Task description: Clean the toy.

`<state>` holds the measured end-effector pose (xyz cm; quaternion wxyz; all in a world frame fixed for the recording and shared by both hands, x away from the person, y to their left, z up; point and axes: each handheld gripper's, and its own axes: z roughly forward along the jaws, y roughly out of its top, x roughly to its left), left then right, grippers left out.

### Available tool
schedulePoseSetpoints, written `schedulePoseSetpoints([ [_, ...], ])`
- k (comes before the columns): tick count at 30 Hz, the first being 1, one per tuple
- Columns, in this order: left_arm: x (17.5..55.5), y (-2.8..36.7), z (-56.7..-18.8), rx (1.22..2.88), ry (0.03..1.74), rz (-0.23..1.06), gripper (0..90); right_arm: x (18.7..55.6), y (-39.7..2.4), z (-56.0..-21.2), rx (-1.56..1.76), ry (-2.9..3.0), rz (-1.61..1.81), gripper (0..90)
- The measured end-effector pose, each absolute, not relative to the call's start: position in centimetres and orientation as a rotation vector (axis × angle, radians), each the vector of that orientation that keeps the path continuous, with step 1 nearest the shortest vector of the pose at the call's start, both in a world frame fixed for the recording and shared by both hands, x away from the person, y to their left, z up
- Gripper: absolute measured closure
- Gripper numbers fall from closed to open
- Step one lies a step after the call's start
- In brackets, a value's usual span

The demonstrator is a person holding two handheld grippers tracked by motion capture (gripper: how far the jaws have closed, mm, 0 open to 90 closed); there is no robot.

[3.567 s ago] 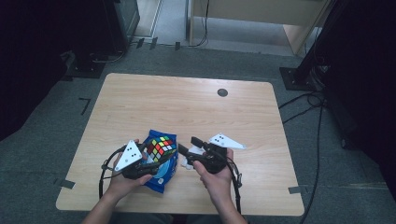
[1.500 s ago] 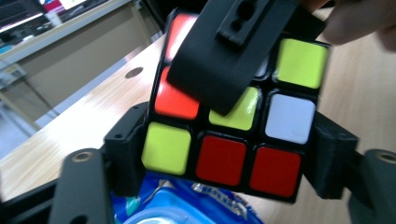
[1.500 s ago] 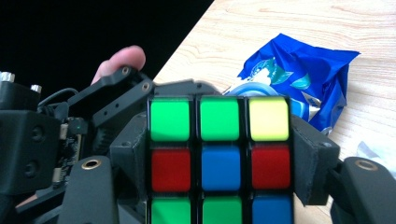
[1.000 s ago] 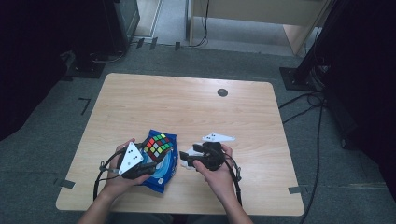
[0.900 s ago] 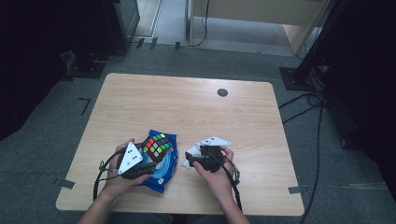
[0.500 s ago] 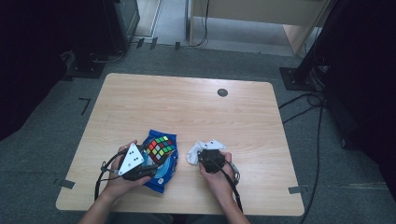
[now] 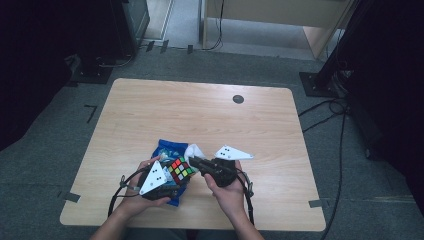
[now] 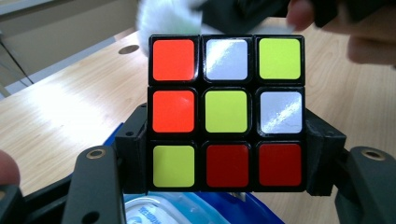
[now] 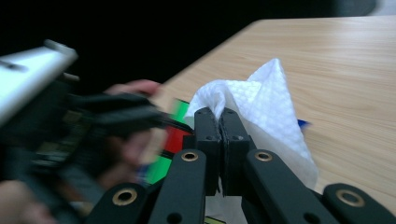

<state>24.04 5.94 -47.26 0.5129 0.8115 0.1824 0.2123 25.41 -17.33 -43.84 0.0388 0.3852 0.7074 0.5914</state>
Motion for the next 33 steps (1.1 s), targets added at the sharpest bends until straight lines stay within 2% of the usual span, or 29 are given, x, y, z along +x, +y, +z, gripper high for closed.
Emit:
schedulePoseSetpoints([
  [5, 24.3, 6.6, -46.8, 1.924, 0.463, 0.516, 34.1, 24.1, -16.2, -42.2, 1.02, 2.245, 1.863, 88.7],
  [13, 24.3, 7.3, -46.3, 1.886, 0.468, 0.494, 34.1, 25.6, -18.2, -44.0, 1.244, 2.157, 1.823, 88.4],
  [19, 23.8, 6.3, -46.3, 1.903, 0.443, 0.491, 34.1, 25.0, -17.5, -43.0, 1.199, 2.133, 1.833, 87.7],
  [23, 24.2, 7.1, -46.0, 1.877, 0.476, 0.493, 34.1, 24.0, -16.7, -41.9, 1.085, 2.162, 1.857, 87.8],
  [33, 23.9, 7.2, -45.8, 1.858, 0.447, 0.454, 34.1, 25.6, -18.3, -43.5, 1.266, 2.108, 1.826, 87.8],
])
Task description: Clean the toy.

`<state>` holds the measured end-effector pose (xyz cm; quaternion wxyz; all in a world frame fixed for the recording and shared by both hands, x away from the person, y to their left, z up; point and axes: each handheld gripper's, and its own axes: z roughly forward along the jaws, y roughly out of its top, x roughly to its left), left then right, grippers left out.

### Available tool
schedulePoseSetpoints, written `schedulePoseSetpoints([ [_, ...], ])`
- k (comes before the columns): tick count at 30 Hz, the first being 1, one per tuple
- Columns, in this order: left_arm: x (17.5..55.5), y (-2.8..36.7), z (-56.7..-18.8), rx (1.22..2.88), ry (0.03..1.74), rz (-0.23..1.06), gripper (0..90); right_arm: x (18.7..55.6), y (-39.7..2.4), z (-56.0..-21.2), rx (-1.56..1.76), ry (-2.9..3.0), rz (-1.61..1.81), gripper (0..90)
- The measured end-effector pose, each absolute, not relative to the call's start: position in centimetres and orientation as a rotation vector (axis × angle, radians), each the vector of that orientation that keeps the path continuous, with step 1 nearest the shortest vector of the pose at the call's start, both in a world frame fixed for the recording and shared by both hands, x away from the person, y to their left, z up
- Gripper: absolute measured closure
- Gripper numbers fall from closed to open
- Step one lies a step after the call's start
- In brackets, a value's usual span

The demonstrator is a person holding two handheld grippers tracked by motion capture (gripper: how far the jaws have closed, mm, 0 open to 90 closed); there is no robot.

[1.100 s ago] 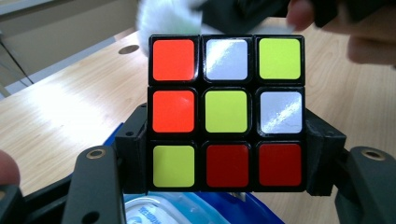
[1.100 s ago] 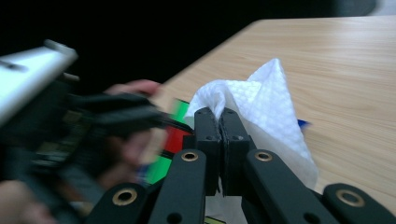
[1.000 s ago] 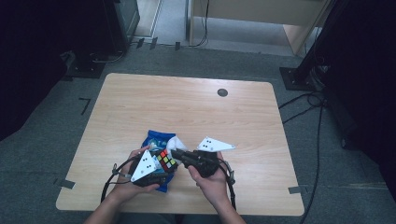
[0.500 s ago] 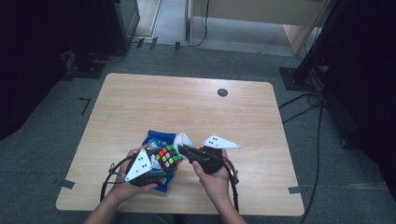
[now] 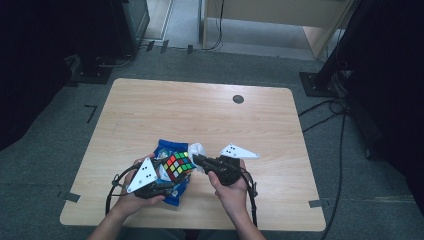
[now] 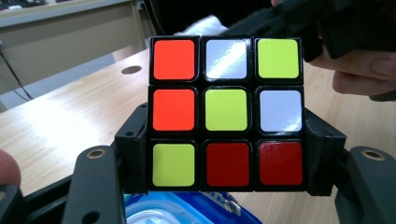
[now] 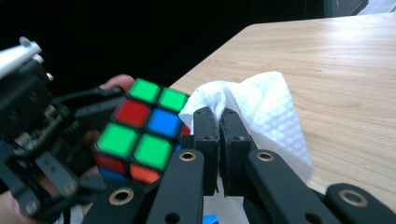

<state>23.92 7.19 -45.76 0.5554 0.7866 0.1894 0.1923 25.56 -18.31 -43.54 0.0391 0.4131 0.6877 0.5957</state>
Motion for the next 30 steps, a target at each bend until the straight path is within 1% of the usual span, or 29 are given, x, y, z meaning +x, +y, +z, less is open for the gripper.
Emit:
schedulePoseSetpoints([
  [4, 23.9, 6.5, -46.2, 1.883, 0.448, 0.46, 34.1, 24.7, -17.1, -42.5, 1.176, 2.137, 1.89, 87.5],
  [8, 24.3, 7.4, -45.9, 1.861, 0.468, 0.461, 34.1, 24.2, -16.7, -41.9, 1.075, 2.18, 1.93, 87.8],
  [13, 25.3, 9.7, -45.1, 1.78, 0.544, 0.461, 34.1, 25.4, -18.3, -43.2, 1.224, 2.132, 1.821, 88.2],
  [15, 25.5, 10.2, -45.0, 1.759, 0.562, 0.469, 34.1, 26.0, -18.9, -43.8, 1.284, 2.093, 1.742, 86.1],
  [16, 25.5, 10.2, -44.9, 1.759, 0.567, 0.476, 34.1, 26.2, -19.1, -44.1, 1.309, 2.068, 1.712, 80.4],
  [17, 25.5, 10.2, -44.9, 1.758, 0.569, 0.48, 34.1, 26.5, -19.3, -44.3, 1.344, 2.044, 1.671, 71.0],
  [18, 25.5, 10.1, -45.0, 1.758, 0.57, 0.482, 34.1, 26.7, -19.5, -44.4, 1.379, 2.027, 1.658, 66.4],
  [20, 25.4, 9.9, -45.0, 1.759, 0.57, 0.485, 34.1, 26.8, -19.7, -44.4, 1.411, 2.007, 1.71, 56.4],
  [21, 25.4, 9.8, -45.0, 1.76, 0.569, 0.489, 34.1, 26.6, -19.5, -44.2, 1.419, 1.995, 1.736, 48.6],
  [25, 25.1, 8.9, -45.2, 1.755, 0.57, 0.502, 34.1, 26.1, -17.9, -43.1, 1.426, 2.018, 1.86, 24.4],
  [28, 24.7, 8.0, -45.5, 1.759, 0.583, 0.535, 34.1, 25.9, -16.6, -42.9, 1.457, 2.052, 1.908, 15.8],
  [30, 24.5, 7.6, -45.5, 1.756, 0.585, 0.537, 34.1, 25.7, -15.8, -43.0, 1.483, 2.074, 1.91, 15.1],
])
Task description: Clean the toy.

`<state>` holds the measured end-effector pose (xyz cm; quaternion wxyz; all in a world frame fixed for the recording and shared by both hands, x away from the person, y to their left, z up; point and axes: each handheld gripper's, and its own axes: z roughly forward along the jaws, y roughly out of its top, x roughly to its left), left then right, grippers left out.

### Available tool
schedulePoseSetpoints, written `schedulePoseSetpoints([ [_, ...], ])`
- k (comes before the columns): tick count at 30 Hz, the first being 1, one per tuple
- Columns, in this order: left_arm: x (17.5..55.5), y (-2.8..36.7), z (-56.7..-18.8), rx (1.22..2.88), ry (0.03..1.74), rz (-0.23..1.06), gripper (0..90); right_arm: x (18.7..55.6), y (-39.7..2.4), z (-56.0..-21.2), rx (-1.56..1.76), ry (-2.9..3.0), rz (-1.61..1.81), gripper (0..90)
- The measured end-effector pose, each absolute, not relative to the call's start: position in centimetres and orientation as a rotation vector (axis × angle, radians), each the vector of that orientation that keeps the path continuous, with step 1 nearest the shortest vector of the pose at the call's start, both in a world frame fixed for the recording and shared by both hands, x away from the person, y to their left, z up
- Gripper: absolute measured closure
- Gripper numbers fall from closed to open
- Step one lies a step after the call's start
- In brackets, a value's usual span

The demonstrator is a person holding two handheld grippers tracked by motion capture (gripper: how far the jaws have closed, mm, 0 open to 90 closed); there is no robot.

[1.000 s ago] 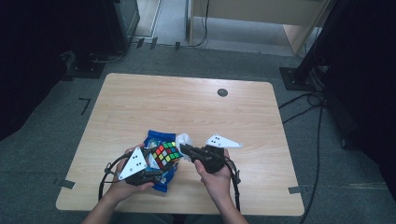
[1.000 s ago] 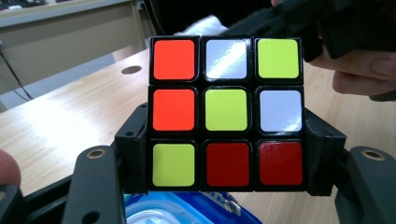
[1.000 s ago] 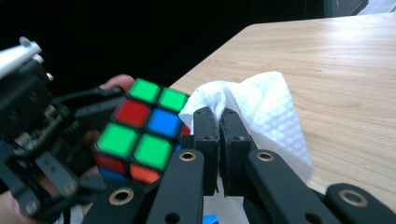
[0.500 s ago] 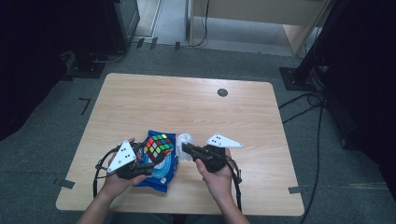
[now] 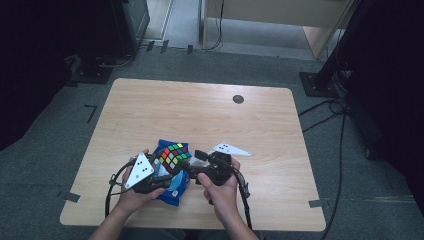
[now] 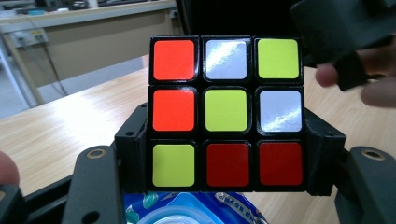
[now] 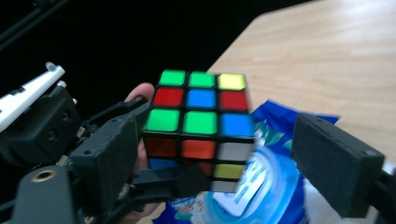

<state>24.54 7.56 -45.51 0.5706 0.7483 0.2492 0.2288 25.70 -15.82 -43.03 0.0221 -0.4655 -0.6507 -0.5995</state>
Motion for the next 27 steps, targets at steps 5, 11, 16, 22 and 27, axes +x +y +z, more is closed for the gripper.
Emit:
schedulePoseSetpoints([
  [5, 23.8, 6.3, -45.6, 1.771, 0.559, 0.553, 34.1, 25.8, -15.4, -43.8, -1.474, -1.954, -1.803, 27.1],
  [11, 24.0, 6.2, -45.7, 1.776, 0.553, 0.521, 33.1, 25.8, -15.7, -43.7, -1.472, -1.94, -1.794, 34.3],
  [16, 24.4, 7.1, -46.0, 1.83, 0.481, 0.517, 30.2, 26.7, -17.9, -43.1, -1.52, -1.901, -1.821, 34.4],
  [22, 24.7, 7.4, -46.0, 1.852, 0.464, 0.555, 29.9, 27.4, -19.0, -42.3, -1.407, -1.98, -1.685, 34.3],
  [27, 24.0, 6.7, -46.1, 1.893, 0.395, 0.588, 25.1, 27.3, -17.9, -42.4, -1.36, -2.028, -1.646, 34.3],
])
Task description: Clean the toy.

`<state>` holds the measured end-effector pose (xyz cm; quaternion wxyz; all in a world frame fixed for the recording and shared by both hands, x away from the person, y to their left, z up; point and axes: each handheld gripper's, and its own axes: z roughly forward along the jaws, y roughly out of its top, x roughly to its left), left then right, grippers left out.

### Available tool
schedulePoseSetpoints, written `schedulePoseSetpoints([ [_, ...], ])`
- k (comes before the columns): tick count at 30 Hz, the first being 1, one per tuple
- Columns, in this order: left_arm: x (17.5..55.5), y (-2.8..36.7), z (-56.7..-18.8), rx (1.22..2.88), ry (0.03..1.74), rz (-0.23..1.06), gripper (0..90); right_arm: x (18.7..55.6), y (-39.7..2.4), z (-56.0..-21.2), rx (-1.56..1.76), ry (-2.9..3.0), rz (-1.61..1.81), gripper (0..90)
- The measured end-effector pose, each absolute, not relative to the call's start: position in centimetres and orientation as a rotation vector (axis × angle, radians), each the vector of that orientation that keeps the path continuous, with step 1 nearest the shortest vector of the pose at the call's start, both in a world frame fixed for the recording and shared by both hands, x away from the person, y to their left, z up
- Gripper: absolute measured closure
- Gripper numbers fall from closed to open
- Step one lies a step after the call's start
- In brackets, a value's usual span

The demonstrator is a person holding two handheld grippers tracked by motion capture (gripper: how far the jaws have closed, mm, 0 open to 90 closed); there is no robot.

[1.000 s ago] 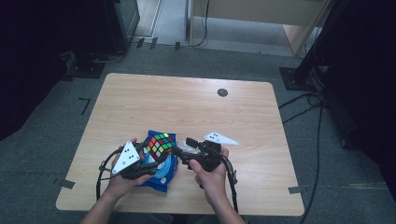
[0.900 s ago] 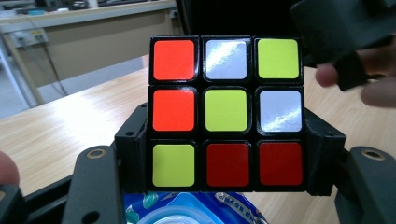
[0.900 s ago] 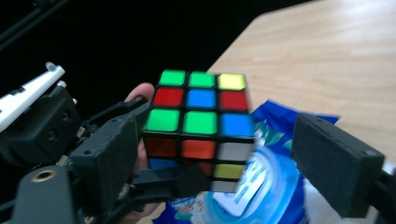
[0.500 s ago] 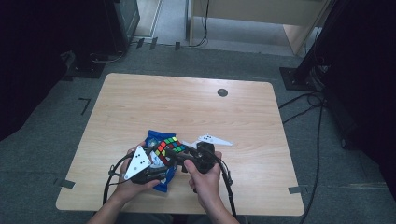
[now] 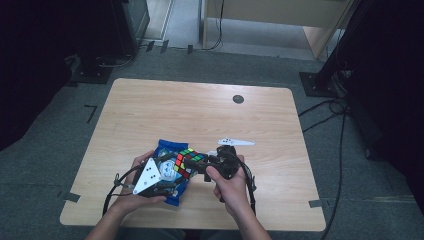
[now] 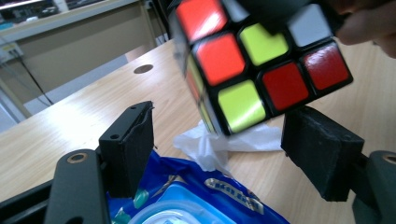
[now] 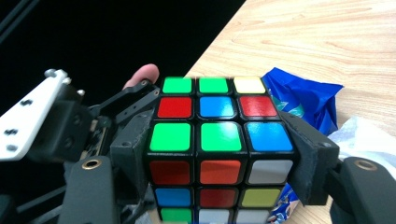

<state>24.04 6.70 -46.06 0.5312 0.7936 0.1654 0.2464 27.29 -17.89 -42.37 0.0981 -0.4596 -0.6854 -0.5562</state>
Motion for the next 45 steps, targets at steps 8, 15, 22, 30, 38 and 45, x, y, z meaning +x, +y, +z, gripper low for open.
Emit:
schedulePoseSetpoints([
  [8, 23.7, 6.0, -45.8, 1.884, 0.371, 0.607, 21.5, 27.5, -17.8, -42.7, -1.349, -2.015, -1.595, 34.1],
  [15, 23.5, 5.7, -46.0, 1.901, 0.351, 0.618, 22.3, 27.6, -17.0, -43.2, -1.352, -2.054, -1.527, 34.2],
  [22, 23.1, 5.1, -46.3, 1.923, 0.305, 0.644, 31.3, 27.6, -16.8, -43.3, -1.351, -2.105, -1.482, 34.2],
  [30, 24.7, 7.3, -46.1, 1.873, 0.462, 0.658, 34.0, 27.9, -18.1, -42.9, -1.247, -2.127, -1.592, 35.0],
  [38, 25.8, 9.0, -46.3, 1.821, 0.568, 0.657, 34.0, 29.3, -19.8, -45.8, -1.579, -2.373, -1.541, 36.4],
  [45, 25.8, 9.0, -46.4, 1.827, 0.567, 0.659, 34.0, 30.1, -19.2, -50.6, -1.761, -2.55, -1.296, 38.1],
])
